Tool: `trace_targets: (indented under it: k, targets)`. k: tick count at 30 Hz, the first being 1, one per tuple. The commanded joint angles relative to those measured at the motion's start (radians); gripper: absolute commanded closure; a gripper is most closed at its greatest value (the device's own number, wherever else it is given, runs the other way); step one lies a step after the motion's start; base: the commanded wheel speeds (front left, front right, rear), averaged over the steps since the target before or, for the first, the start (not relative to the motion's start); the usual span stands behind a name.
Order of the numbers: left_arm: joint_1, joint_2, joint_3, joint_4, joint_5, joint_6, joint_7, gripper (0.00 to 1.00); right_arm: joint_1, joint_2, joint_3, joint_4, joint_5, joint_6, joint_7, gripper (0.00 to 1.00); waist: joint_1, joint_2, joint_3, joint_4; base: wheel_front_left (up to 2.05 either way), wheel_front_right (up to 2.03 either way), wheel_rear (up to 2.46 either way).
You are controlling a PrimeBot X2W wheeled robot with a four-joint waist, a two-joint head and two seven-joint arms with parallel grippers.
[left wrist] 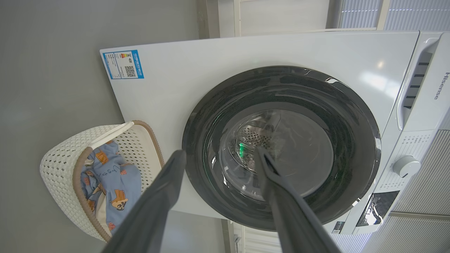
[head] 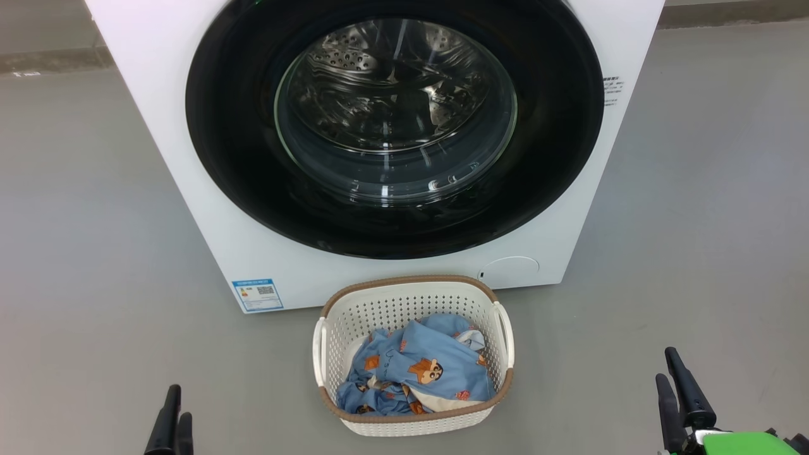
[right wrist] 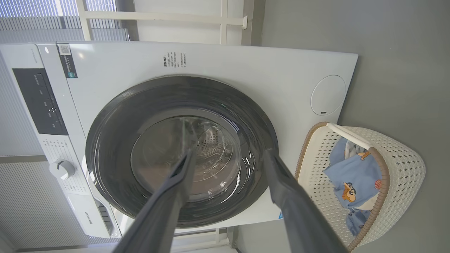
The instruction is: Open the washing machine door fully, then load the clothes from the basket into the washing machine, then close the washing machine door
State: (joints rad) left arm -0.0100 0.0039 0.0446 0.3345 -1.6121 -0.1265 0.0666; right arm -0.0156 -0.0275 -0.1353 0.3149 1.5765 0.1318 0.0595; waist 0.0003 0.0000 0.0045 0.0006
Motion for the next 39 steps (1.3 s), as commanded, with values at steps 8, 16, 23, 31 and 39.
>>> trace_targets:
  k: [8,16,23,31,39]
  targets:
    - [-0.03,0.023,-0.008,-0.025,0.028,-0.001,-0.032,0.0,-0.013,-0.008,0.022,-0.052,-0.093,0.0,-0.029,0.0,-0.0002,0.0,0.0,0.0,0.0,0.0,0.0]
    - [-0.034,0.032,-0.011,-0.018,0.123,-0.001,-0.059,0.0,-0.017,-0.009,0.036,-0.074,-0.211,0.0,-0.056,0.0,-0.0002,0.0,-0.002,0.002,0.0,0.0,0.0]
    - [-0.036,0.036,-0.009,-0.013,0.236,-0.001,-0.08,0.0,-0.026,-0.013,0.056,-0.092,-0.363,0.0,-0.076,0.0,-0.0002,0.0,-0.003,0.002,0.0,0.0,0.0]
    - [-0.041,0.039,-0.011,-0.003,0.354,-0.002,-0.103,0.0,-0.037,-0.032,0.098,-0.098,-0.522,0.0,-0.1,0.0,-0.0002,0.0,-0.004,0.003,0.0,0.0,0.0]
    - [-0.052,0.055,-0.011,0.018,0.483,-0.002,-0.127,0.0,-0.045,-0.053,0.128,-0.098,-0.649,-0.001,-0.123,0.0,-0.0002,0.0,-0.004,0.006,0.0,0.0,0.0]
